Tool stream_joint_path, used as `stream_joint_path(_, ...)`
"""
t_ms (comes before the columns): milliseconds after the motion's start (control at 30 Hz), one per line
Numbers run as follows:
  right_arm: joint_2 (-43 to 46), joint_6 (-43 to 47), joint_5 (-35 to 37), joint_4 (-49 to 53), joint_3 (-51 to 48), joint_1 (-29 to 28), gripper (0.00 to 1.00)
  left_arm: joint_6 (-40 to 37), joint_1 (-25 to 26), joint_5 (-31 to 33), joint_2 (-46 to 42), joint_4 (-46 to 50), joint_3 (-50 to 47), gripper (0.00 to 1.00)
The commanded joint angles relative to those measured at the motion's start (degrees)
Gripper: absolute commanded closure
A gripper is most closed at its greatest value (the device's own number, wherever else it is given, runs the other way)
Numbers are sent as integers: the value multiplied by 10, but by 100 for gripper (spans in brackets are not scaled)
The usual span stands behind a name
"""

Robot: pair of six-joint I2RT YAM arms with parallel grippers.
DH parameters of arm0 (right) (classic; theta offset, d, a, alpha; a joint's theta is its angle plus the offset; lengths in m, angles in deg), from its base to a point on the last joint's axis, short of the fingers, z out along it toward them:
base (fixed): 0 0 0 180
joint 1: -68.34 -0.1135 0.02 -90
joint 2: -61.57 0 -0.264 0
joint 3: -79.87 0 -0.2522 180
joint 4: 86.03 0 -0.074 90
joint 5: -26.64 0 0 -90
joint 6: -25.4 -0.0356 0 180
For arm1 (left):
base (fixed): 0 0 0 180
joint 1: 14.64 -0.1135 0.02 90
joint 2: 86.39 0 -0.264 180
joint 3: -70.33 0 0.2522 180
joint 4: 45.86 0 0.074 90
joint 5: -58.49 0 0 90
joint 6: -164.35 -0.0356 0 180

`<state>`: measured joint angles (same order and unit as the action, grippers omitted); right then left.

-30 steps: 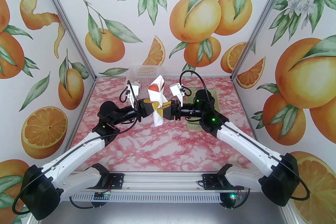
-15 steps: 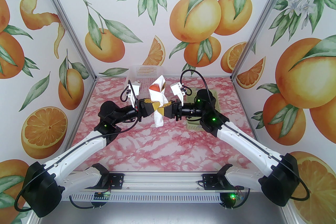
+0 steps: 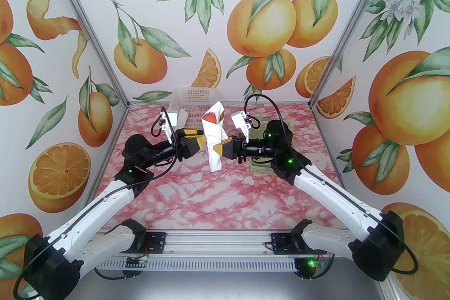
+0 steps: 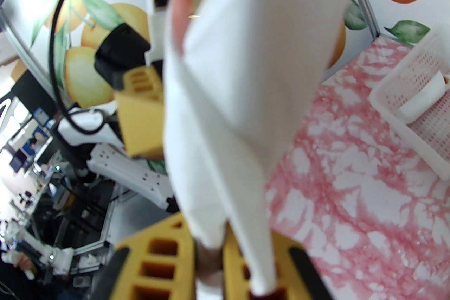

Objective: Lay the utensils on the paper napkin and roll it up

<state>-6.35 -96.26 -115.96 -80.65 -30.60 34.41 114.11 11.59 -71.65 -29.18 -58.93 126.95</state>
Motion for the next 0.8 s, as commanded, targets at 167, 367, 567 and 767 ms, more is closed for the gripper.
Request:
stream_joint_path(167,5,-14,-24,-42,-15,-1,89,35,4,-64,17,-66,-9,43)
stream_joint_path(367,2,-18,-26,-50,-16,-2,89,26,18,-73,32,-68,-2,44)
stream_joint_path(567,-2,-20,-36,-54,-16,-6,87,24,30,-73,51,-81,1,53)
stream_joint_path(767,-8,-21,-45,-60,-11,-13,86,24,42,-76,66,-89,6,61)
